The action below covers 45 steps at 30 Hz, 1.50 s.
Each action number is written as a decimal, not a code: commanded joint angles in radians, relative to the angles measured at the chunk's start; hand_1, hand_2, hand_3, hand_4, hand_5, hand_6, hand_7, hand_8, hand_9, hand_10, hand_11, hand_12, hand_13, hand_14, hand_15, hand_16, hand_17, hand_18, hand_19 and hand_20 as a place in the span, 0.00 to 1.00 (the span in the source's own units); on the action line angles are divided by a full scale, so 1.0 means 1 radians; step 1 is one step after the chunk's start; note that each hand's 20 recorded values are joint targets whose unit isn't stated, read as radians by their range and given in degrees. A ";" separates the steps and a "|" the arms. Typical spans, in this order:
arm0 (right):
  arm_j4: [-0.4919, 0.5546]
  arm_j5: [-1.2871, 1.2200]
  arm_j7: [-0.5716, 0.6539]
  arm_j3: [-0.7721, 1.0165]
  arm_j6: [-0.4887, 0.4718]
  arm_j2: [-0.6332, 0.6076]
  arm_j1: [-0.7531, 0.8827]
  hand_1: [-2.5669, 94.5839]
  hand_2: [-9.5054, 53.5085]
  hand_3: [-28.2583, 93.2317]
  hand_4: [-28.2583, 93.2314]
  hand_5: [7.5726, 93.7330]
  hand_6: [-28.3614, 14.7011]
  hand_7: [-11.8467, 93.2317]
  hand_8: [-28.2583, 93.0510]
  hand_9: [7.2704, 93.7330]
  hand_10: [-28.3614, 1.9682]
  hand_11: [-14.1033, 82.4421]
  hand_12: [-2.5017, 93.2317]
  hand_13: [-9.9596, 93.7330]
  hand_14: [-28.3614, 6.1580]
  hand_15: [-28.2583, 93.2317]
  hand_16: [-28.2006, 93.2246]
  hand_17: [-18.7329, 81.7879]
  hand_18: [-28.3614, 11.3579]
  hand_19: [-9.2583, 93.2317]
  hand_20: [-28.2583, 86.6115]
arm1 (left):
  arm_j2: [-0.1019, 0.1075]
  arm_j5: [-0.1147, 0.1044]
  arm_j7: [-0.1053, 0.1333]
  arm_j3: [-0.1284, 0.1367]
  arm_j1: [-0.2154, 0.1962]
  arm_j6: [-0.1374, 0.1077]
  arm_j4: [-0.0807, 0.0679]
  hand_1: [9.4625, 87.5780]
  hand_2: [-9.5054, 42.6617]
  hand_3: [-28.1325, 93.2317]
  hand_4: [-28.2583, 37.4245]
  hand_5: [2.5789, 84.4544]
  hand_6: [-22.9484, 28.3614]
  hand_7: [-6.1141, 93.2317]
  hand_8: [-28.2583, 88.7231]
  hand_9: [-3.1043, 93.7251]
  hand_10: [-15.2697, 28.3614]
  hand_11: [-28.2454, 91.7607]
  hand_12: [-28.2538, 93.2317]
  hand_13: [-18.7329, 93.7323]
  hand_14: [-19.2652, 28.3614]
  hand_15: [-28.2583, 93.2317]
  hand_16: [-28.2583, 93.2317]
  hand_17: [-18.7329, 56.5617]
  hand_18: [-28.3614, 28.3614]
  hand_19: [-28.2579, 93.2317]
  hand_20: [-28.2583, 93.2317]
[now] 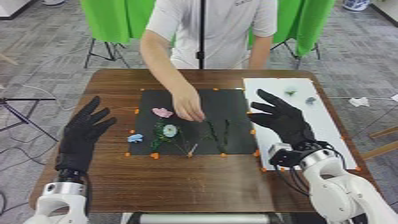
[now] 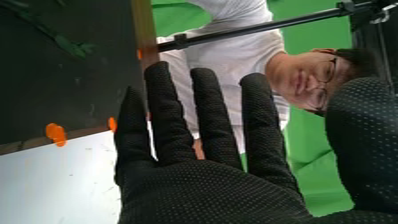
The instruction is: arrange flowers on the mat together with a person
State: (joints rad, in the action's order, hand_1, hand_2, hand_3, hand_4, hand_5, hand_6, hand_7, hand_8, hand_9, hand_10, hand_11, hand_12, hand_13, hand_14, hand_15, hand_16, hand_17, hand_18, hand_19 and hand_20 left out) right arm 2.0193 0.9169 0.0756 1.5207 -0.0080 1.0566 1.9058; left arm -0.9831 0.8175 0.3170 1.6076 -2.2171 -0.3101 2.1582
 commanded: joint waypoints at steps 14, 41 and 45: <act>0.012 0.005 -0.006 -0.005 0.004 0.024 0.001 0.21 0.25 0.88 0.00 0.36 0.75 0.24 0.14 0.42 0.54 0.22 0.18 0.42 0.32 0.46 0.37 0.20 0.24 0.55 0.43 | 0.000 -0.001 0.004 -0.002 -0.008 0.004 -0.006 0.17 0.27 0.89 0.00 0.39 0.49 0.16 0.16 0.39 0.69 0.38 0.30 0.42 0.88 0.50 0.20 0.13 0.96 0.60 0.33; -0.156 0.295 0.186 0.008 0.249 -0.334 -0.253 0.31 0.14 0.90 0.01 0.42 0.72 0.28 0.13 0.45 0.51 0.27 0.18 0.51 0.37 0.59 0.35 0.28 0.15 0.65 0.47 | 0.004 0.001 0.003 -0.004 -0.004 0.001 -0.002 0.18 0.27 0.89 0.00 0.39 0.49 0.17 0.16 0.39 0.69 0.38 0.30 0.42 0.88 0.50 0.20 0.12 0.96 0.60 0.33; -0.222 0.403 0.268 -0.062 0.266 -0.369 -0.344 0.34 0.11 0.90 0.00 0.42 0.72 0.29 0.12 0.45 0.52 0.28 0.18 0.52 0.39 0.59 0.34 0.30 0.15 0.66 0.47 | 0.009 -0.002 0.007 -0.007 -0.005 -0.001 -0.002 0.17 0.27 0.89 0.00 0.38 0.49 0.17 0.16 0.39 0.70 0.39 0.30 0.41 0.90 0.52 0.21 0.12 0.96 0.60 0.33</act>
State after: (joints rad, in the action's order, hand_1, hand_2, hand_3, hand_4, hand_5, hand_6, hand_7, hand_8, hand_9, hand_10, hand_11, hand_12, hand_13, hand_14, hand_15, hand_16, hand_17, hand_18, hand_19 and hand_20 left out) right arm 1.8696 1.1474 0.2616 1.5058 0.2526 0.7530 1.6892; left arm -0.9769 0.8162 0.3249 1.6059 -2.2156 -0.3110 2.1576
